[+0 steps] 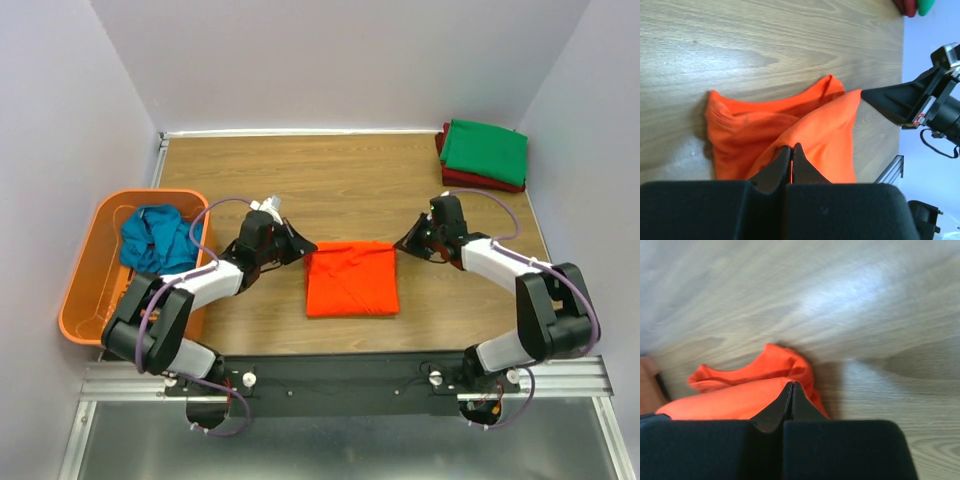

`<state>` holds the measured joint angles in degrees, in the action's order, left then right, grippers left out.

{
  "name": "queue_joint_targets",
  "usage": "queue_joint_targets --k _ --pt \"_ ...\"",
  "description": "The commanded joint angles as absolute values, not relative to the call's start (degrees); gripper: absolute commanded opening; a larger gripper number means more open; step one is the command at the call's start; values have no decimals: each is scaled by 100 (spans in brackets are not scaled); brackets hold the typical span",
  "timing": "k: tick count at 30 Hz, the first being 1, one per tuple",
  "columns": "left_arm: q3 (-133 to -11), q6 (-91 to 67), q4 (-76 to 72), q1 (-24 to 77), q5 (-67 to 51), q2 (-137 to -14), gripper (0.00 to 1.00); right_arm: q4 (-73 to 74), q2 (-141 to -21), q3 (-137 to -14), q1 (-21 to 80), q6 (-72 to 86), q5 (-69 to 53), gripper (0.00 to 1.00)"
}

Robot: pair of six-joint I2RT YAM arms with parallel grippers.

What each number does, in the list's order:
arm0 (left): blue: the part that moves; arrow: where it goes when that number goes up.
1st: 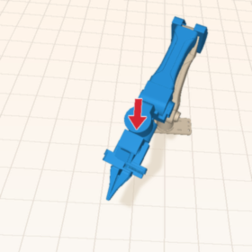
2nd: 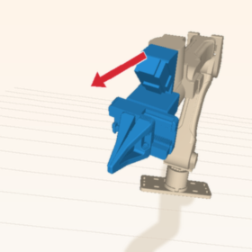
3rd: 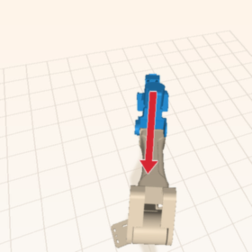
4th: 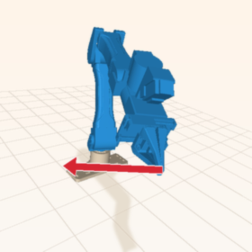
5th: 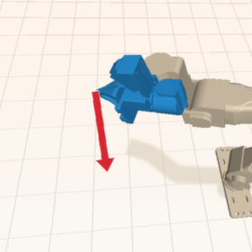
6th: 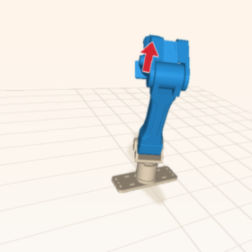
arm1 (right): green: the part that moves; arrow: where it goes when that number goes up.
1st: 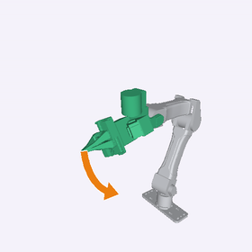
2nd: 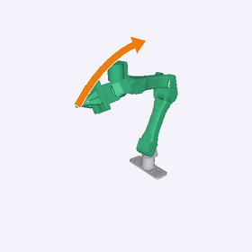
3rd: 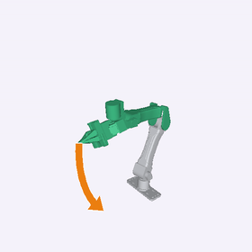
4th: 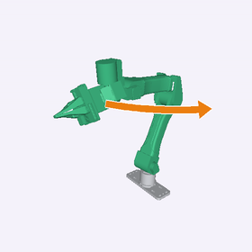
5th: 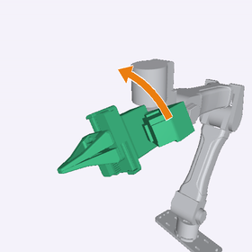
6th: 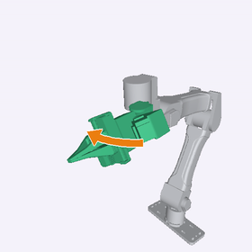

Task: Fold and stack the t-shirts
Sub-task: Fold the tshirt

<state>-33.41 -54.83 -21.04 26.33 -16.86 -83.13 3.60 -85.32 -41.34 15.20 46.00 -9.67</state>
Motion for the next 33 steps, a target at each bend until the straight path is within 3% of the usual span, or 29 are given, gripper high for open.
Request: queue_joint_targets --k 1,8,22,25,27,30,33 --pt "-3261 -5292 -1768 2610 -1407 -7753 0 439 -8017 -4210 1520 4500 -528 1" --pt "-3366 -5010 -1494 2207 -1362 -7725 0 536 -8050 -4780 1521 4377 -158 1" --pt "-4157 -4465 -1274 1521 -1529 -8833 0 536 -10080 -6574 1521 3859 -491 1" --pt "-4254 -4368 -1178 1372 -1538 -8921 0 527 -10213 -6697 1529 3639 -992 9" --pt "-4298 -4324 -1090 1266 -1529 -8903 0 519 -10161 -6601 1547 3542 -1221 21" --pt "-4403 -4202 -915 1020 -1398 -8825 16 527 -9906 -6242 1661 3358 -1274 37" --pt "-4544 -4079 -800 905 -1380 -8745 46 492 -9598 -5751 1784 3305 -1301 48"
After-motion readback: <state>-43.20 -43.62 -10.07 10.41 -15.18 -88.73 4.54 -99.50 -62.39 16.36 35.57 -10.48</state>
